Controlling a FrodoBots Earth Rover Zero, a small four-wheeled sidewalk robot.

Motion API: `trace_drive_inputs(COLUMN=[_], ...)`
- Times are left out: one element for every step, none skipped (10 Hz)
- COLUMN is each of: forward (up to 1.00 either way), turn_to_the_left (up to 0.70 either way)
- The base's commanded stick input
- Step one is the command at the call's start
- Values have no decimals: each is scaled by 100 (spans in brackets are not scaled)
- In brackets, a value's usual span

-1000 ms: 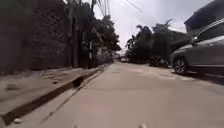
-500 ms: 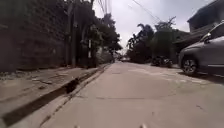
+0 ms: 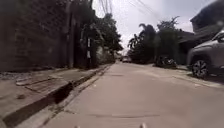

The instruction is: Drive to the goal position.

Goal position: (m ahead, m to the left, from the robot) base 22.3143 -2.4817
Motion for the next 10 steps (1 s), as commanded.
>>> trace_drive_inputs(forward=[100, 100, 100, 100, 100, 100, 100, 100, 100, 100], turn_to_the_left=[-13, -30, -35, -26, -18, -9, 0, 0, 0, 0])
